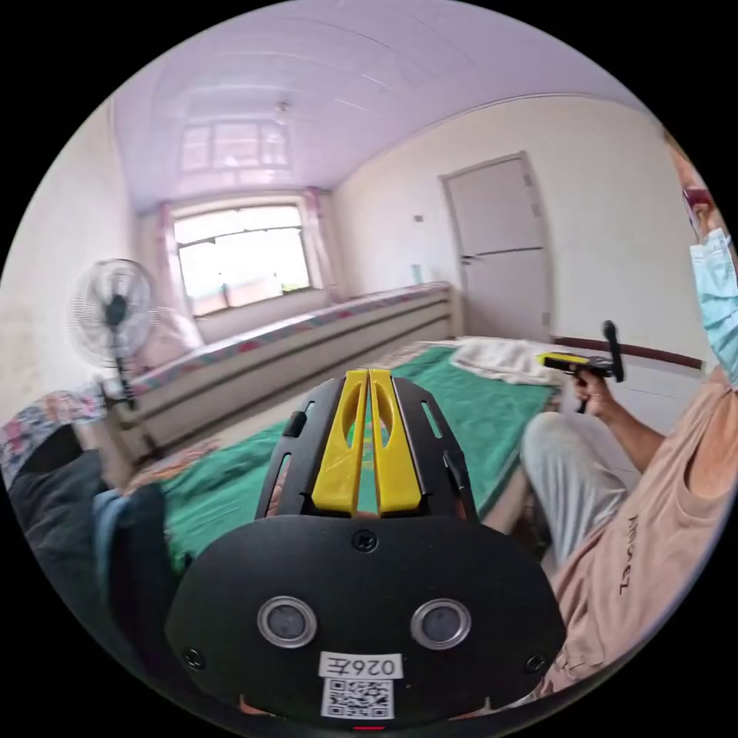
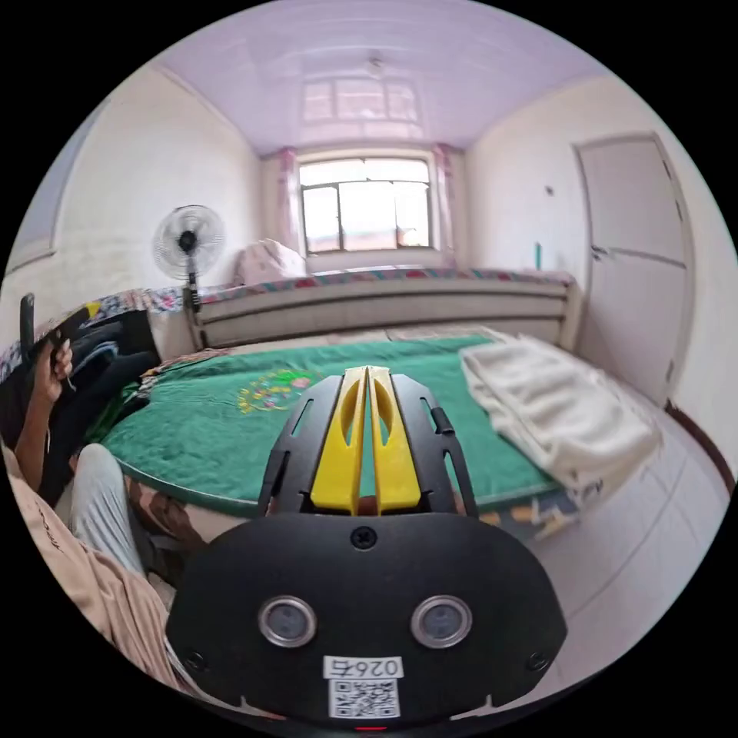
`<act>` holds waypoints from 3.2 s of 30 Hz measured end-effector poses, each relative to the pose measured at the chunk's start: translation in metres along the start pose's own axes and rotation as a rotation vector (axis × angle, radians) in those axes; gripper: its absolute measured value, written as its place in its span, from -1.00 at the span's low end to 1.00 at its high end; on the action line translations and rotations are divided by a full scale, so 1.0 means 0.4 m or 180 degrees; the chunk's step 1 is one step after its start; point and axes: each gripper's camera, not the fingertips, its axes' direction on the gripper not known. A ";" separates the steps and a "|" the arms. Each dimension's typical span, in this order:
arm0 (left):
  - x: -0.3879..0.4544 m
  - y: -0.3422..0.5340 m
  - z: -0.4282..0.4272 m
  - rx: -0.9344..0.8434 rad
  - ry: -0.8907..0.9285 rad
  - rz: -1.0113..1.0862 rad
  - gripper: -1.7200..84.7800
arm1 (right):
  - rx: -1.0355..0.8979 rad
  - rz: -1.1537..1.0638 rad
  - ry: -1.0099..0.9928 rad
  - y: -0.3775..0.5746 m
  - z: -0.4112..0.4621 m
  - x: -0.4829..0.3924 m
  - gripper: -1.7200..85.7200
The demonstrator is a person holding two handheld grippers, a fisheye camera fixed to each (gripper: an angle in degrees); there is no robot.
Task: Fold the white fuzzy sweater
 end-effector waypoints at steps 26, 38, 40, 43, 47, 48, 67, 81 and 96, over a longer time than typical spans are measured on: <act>0.750 0.126 2.426 -0.2214 0.3061 -0.1249 -0.61 | -0.1127 0.0768 0.1045 -0.007 0.369 1.124 -0.82; 0.811 0.275 2.656 -0.2216 0.3407 -0.1442 -0.62 | -0.1886 0.1326 0.0096 -0.050 0.734 1.381 -0.83; 0.810 0.306 2.667 -0.2146 0.3459 -0.1540 -0.60 | -0.1762 0.1120 0.0133 -0.056 0.709 1.350 -0.92; 0.815 0.348 2.680 -0.2028 0.3545 -0.1607 -0.57 | -0.1435 0.0767 0.0117 -0.060 0.647 1.263 -0.98; 0.814 0.393 2.701 -0.1918 0.3779 -0.1632 -0.53 | -0.1052 0.0094 -0.0171 -0.055 0.554 1.049 -0.99; 0.811 0.402 2.704 -0.1899 0.3819 -0.1659 -0.54 | -0.1033 -0.0035 -0.0193 -0.051 0.542 1.007 -0.99; 0.107 0.462 1.671 -0.0185 0.3774 -0.1478 -0.93 | 0.0480 -0.1440 -0.1427 -0.182 0.122 0.047 -1.00; -0.250 0.785 0.623 -0.1389 0.0799 -0.1418 -0.87 | -0.0788 -0.1222 -0.3716 -0.236 0.342 -0.590 -0.99; -0.639 1.296 1.075 -0.1630 0.1549 -0.2799 -0.80 | -0.1412 -0.0247 -0.1848 -0.221 0.916 -0.514 -0.98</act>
